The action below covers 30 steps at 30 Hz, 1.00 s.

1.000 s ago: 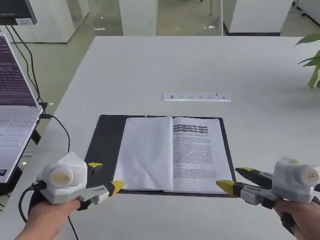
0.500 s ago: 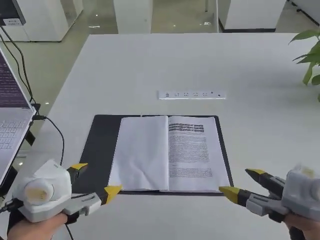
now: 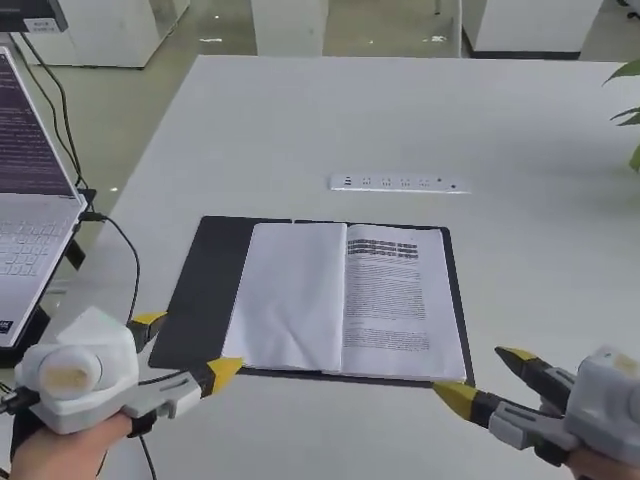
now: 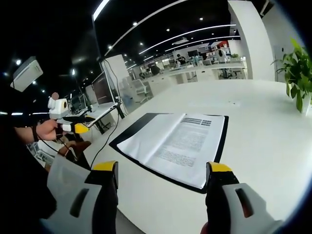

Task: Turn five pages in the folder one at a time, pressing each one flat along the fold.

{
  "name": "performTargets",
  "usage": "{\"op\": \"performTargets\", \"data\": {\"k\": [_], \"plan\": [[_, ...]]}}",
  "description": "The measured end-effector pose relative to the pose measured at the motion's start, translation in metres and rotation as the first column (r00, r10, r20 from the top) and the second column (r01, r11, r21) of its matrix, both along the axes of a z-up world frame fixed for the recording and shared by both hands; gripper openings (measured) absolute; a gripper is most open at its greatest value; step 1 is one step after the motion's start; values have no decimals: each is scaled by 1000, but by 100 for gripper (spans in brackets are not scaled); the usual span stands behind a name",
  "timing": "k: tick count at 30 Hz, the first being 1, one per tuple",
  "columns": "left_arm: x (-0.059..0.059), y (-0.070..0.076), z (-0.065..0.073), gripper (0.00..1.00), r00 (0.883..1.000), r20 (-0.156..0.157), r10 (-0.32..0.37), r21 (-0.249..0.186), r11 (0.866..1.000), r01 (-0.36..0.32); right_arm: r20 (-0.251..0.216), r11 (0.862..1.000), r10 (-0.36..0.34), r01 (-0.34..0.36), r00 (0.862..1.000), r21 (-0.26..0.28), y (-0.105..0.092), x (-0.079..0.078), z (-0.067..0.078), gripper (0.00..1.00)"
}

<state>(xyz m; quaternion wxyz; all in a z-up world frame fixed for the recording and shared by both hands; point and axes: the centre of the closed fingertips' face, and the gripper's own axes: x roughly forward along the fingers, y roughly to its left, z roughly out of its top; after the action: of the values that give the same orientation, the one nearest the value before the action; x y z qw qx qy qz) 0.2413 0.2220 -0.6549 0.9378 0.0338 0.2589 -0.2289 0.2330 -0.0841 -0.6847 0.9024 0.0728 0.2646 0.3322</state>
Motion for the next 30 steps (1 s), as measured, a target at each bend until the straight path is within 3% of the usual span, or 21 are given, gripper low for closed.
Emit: {"op": "performTargets", "data": {"k": [9, 16, 30], "plan": [[-2, 3, -2, 71, 999, -6, 35, -5, 999, -35, -11, 1000, 4, -4, 1000, -1, -2, 6, 2, 75], [-2, 2, 4, 72, 998, 8, 56, -17, 998, -56, -28, 1000, 6, -6, 1000, -6, -6, 3, 0, 75], [-5, -5, 12, 78, 999, 24, 48, -38, 998, -47, -25, 1000, -12, 12, 1000, -12, -11, 0, 0, 75]]}}
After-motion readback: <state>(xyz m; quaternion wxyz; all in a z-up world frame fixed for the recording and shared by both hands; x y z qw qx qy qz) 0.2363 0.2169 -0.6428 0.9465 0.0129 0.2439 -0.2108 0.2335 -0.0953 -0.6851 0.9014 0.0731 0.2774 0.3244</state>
